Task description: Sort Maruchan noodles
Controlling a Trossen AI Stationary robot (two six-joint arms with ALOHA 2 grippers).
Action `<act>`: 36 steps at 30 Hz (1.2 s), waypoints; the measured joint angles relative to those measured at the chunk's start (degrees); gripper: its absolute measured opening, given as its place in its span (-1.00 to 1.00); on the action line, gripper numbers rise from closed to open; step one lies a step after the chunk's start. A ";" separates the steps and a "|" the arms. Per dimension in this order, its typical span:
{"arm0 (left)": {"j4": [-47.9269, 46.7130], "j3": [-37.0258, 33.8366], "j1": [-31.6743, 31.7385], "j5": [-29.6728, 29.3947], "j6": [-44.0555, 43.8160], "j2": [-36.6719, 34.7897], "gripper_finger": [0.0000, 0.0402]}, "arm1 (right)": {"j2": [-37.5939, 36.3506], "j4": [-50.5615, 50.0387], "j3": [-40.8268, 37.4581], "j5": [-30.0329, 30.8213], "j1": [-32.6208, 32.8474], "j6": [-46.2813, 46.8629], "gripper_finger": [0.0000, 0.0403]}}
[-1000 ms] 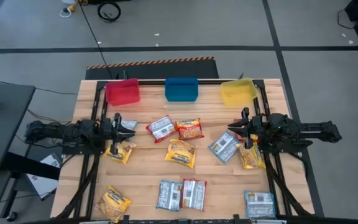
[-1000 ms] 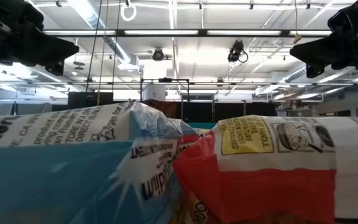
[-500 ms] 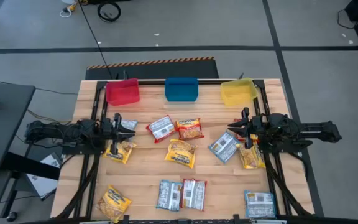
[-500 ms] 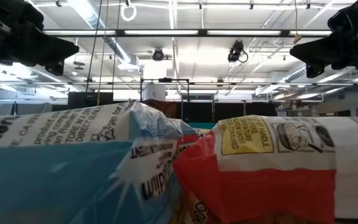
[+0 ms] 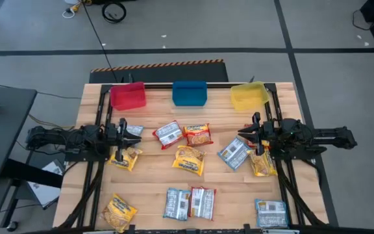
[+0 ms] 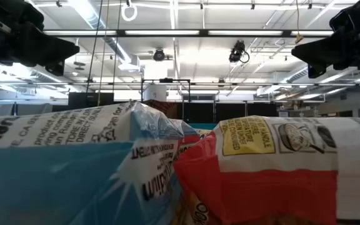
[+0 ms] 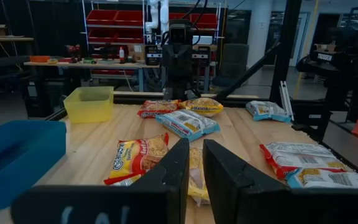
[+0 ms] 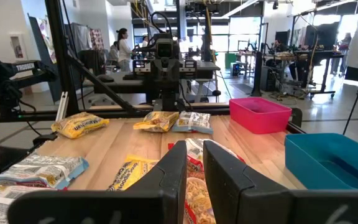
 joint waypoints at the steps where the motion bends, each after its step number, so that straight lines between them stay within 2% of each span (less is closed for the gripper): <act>1: 0.00 0.00 -0.01 -0.01 0.02 0.00 -0.74 | 0.01 0.00 0.01 0.00 0.01 -0.01 -0.70; 25: 0.00 0.00 0.01 -0.01 0.04 0.00 -0.74 | -0.01 0.00 0.00 0.00 0.02 -0.01 -0.70; 29: 2.73 0.00 0.08 -3.55 5.65 0.01 -0.74 | 0.01 3.29 0.00 0.00 -0.01 -2.22 -0.70; 33: 6.89 -0.01 0.12 -4.88 4.52 -0.01 -0.74 | 0.01 9.38 0.05 -1.20 -0.01 7.39 -0.70; 36: 6.79 -0.01 0.12 -4.94 2.09 0.00 -0.74 | -0.02 11.88 0.05 -3.30 0.02 8.26 -0.70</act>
